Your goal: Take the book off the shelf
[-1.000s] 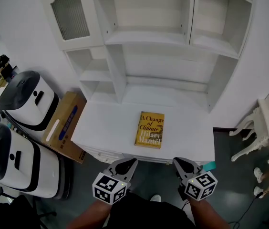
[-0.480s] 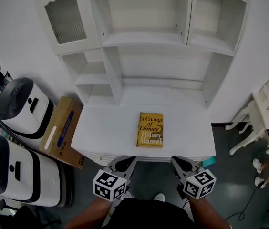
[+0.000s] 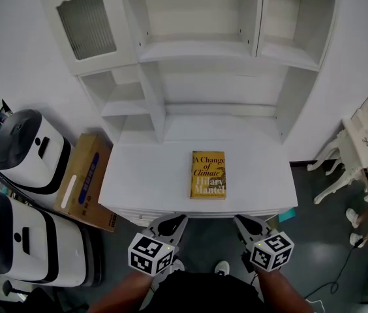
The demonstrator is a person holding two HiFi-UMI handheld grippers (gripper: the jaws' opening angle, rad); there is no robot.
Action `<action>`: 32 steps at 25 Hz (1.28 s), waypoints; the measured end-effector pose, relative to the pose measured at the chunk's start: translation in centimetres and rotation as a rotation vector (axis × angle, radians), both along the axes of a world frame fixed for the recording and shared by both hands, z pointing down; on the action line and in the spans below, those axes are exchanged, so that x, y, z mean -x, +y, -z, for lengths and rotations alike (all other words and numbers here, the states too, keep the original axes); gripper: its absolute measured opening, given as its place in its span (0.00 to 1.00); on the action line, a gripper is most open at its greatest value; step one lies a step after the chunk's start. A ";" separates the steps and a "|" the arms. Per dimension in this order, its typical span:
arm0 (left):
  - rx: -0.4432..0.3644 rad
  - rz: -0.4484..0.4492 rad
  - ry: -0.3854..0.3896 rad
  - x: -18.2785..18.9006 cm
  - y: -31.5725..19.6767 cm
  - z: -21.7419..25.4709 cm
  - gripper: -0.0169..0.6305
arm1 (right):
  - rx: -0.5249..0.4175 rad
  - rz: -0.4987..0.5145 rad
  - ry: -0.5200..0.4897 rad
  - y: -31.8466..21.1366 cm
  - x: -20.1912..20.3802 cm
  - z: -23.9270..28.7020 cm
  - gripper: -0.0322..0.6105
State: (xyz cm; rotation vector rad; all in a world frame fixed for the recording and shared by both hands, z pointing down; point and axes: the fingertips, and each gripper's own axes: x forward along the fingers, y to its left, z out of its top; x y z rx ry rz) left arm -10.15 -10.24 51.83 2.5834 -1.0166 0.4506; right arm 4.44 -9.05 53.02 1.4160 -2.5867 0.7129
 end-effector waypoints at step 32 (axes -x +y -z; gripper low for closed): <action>0.002 0.002 0.011 -0.7 0.1 0.0 0.04 | -0.002 0.022 0.030 -0.1 -0.3 0.0 0.10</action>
